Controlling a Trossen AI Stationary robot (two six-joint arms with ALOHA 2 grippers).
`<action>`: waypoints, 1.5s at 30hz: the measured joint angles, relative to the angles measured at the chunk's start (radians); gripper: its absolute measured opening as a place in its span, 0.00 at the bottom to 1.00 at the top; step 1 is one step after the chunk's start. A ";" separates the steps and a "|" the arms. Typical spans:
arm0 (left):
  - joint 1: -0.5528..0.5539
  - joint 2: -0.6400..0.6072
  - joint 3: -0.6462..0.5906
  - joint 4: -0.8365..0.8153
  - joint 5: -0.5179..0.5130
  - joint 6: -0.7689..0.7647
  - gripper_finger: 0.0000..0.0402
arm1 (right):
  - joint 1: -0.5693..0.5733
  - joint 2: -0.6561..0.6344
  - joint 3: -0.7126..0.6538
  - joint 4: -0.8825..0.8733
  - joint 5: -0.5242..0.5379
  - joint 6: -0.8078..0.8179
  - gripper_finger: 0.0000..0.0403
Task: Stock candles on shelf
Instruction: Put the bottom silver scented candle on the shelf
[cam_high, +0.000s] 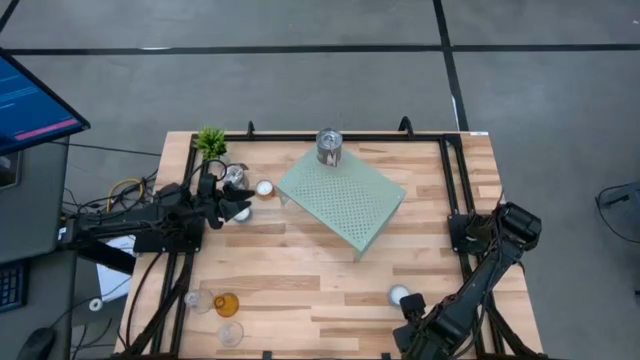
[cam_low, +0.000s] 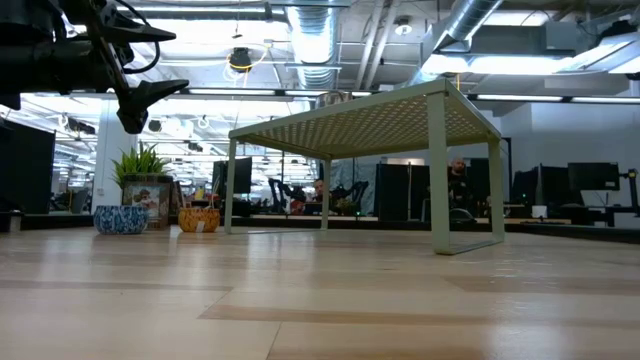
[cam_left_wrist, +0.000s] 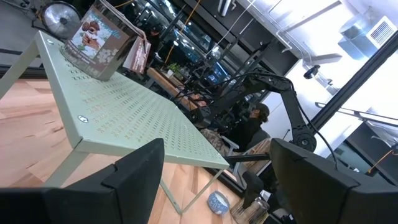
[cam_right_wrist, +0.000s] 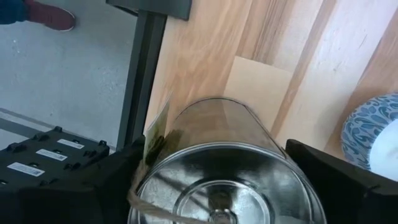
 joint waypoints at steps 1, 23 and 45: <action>0.000 0.000 0.000 0.000 0.000 0.000 0.73 | 0.000 0.000 0.000 0.000 0.000 0.000 0.85; 0.000 0.000 0.000 0.005 0.000 0.000 0.73 | -0.026 -0.025 -0.001 -0.028 0.000 -0.045 0.83; 0.000 0.000 0.000 0.010 0.000 0.000 0.73 | -0.172 -0.245 0.001 -0.177 0.001 -0.136 0.82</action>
